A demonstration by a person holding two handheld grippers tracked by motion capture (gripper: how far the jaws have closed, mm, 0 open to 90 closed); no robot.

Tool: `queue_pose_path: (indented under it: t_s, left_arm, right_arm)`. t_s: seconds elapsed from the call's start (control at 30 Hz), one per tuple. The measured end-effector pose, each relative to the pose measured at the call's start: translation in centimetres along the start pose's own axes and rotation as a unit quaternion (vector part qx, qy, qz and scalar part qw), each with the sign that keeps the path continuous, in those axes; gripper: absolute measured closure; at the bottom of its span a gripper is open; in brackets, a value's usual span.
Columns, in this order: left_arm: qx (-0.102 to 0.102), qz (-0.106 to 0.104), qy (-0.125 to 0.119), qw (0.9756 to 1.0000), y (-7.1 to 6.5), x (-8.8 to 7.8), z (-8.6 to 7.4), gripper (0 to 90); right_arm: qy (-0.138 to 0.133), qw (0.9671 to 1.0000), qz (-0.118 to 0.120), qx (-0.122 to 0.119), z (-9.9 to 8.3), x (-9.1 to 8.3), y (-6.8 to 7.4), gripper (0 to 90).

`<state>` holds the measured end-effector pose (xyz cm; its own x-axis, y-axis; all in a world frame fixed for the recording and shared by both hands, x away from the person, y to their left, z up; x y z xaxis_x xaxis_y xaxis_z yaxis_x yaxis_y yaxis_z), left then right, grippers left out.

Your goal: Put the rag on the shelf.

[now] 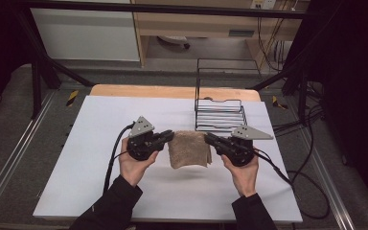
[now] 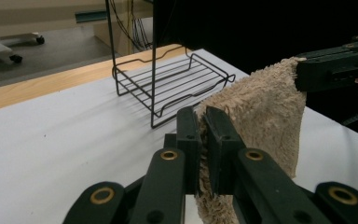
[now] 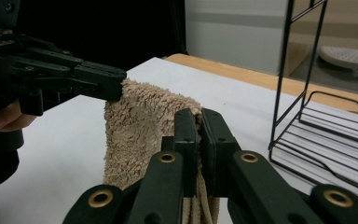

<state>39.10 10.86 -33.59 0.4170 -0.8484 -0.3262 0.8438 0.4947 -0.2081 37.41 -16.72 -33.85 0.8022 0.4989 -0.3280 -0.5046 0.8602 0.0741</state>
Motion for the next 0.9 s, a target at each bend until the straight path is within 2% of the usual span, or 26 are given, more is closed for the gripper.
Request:
queue_pose_path:
  t_s: [0.3, 0.7, 0.9]
  left_arm:
    - [0.012, -0.003, -0.016, 0.9998, -0.3, 0.6, 1.7, 84.1]
    - [0.020, -0.005, -0.038, 0.9991, -0.5, 1.3, 4.3, 84.1]
    - [0.032, -0.004, -0.047, 0.9984, -0.8, 1.8, 5.6, 84.2]
  right_arm:
    - [-0.022, 0.9996, -0.017, -0.008, 1.3, -1.1, -0.5, 86.0]
    - [-0.053, 0.9979, -0.036, -0.003, 3.0, -2.1, -1.3, 86.0]
    - [-0.068, 0.9967, -0.044, 0.001, 3.7, -2.5, -1.9, 86.1]
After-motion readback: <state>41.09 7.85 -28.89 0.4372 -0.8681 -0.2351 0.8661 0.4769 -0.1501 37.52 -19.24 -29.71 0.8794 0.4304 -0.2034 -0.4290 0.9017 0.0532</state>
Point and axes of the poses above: each handheld gripper's, and its own axes: x roughly forward along the jaws, z roughly out of its top, y roughly to its left, the point moved 1 cm from there along x, roughly forward along the jaws, and after that the axes turned 14 degrees about -z, right-handed, at the moved point
